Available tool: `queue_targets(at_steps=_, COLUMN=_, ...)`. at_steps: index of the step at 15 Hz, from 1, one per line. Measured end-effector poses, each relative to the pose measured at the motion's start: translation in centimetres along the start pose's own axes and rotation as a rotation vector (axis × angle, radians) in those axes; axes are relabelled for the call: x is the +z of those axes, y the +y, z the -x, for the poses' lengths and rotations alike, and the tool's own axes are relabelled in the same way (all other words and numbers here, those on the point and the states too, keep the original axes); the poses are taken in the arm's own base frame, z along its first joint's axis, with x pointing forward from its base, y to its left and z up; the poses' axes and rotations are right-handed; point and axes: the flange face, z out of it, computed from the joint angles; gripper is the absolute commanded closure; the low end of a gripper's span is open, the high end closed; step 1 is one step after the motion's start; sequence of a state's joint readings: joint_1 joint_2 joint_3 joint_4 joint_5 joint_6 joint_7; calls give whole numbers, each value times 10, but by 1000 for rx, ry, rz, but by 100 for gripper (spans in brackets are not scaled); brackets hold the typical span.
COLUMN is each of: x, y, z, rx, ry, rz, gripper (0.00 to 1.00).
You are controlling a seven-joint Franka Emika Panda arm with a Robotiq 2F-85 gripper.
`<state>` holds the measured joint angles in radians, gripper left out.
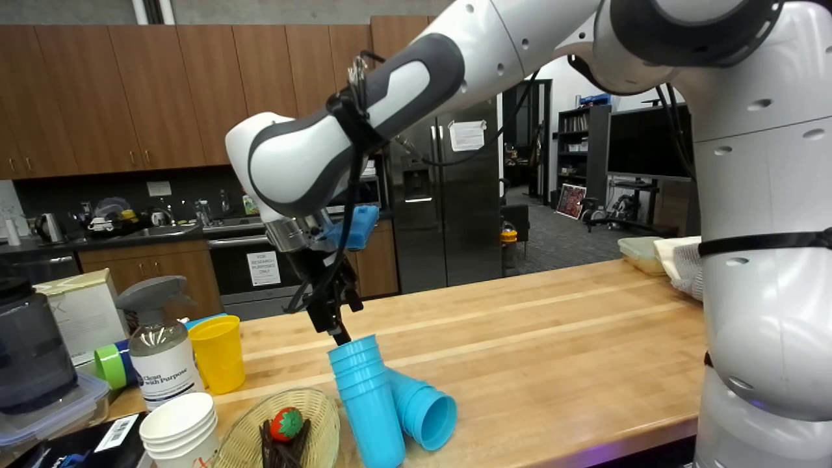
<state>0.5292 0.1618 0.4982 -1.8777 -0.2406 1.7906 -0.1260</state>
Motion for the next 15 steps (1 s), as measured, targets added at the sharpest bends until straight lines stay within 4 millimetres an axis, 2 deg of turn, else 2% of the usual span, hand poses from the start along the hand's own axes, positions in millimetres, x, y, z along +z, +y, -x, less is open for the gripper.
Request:
queue_targets(at_steps=10, x=8, y=2, z=0, rx=21, ry=-1, rz=-1, gripper=0)
queue_targets(at_steps=15, x=7, y=6, z=-11, rx=5, ry=24, rz=31, gripper=0)
